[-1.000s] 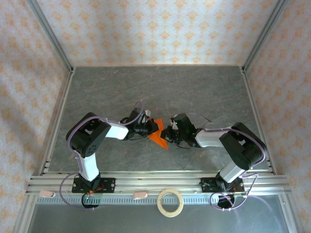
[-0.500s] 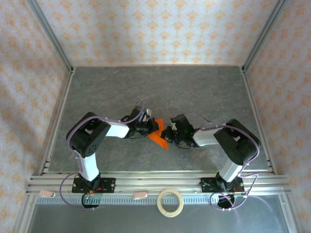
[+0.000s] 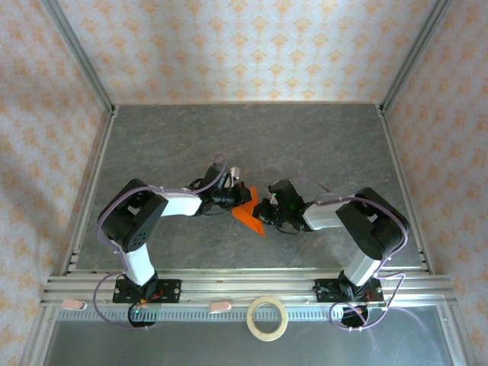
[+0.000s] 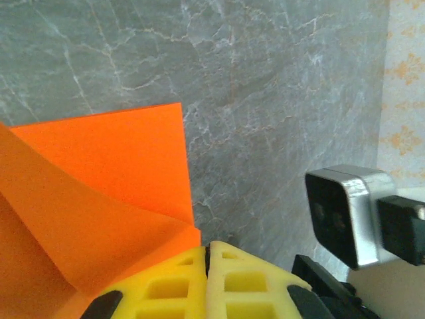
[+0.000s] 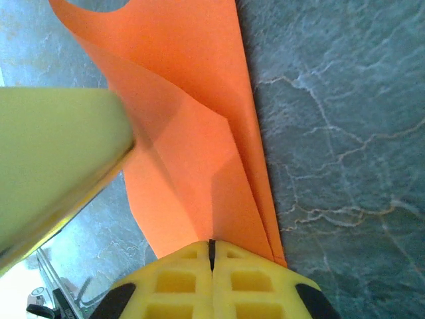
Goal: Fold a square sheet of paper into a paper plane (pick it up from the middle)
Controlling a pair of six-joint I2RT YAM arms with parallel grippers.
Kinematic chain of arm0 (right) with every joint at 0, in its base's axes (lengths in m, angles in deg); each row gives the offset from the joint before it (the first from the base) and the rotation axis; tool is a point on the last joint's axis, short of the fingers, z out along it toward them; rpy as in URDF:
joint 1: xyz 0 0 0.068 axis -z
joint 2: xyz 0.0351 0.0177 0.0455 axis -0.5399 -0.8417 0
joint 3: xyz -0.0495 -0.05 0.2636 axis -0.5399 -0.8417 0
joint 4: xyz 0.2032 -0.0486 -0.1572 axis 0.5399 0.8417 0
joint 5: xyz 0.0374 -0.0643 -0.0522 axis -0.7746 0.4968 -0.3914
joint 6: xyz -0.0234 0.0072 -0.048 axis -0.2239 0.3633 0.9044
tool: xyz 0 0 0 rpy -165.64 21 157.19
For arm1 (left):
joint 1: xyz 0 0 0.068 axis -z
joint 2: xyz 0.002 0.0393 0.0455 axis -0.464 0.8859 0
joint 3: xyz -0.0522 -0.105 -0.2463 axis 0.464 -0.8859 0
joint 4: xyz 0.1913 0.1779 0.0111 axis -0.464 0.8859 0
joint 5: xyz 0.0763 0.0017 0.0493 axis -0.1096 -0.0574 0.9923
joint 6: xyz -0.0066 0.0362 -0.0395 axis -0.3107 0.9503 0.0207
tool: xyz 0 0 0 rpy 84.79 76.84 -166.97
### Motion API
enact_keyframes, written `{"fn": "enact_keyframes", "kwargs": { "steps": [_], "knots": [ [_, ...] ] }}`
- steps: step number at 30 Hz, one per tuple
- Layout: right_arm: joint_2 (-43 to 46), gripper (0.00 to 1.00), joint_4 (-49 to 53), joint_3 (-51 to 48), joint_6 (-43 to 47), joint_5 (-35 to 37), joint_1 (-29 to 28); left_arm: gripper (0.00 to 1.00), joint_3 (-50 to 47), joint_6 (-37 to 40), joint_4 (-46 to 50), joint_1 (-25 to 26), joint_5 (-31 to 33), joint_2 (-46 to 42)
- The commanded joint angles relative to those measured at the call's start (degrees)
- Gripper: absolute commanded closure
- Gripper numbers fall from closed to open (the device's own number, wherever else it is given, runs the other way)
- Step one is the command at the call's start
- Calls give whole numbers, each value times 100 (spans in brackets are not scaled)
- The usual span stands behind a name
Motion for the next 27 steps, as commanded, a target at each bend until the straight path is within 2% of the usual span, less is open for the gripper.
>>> {"fn": "enact_keyframes", "kwargs": {
  "steps": [1,10,14,20,27],
  "knots": [
    [-207,100,912,-265,205,570,3,100,-2,119,46,-27,12,337],
    [-181,100,845,-452,227,570,2,100,190,542,235,-714,47,664],
    [-178,100,824,-471,232,546,3,100,494,729,657,-1019,191,885],
    [-153,100,889,-400,276,500,2,100,932,987,1483,-1147,722,1007],
    [-121,100,893,-360,320,431,-2,100,1123,1023,1622,-1269,813,1068]
  ]
}}
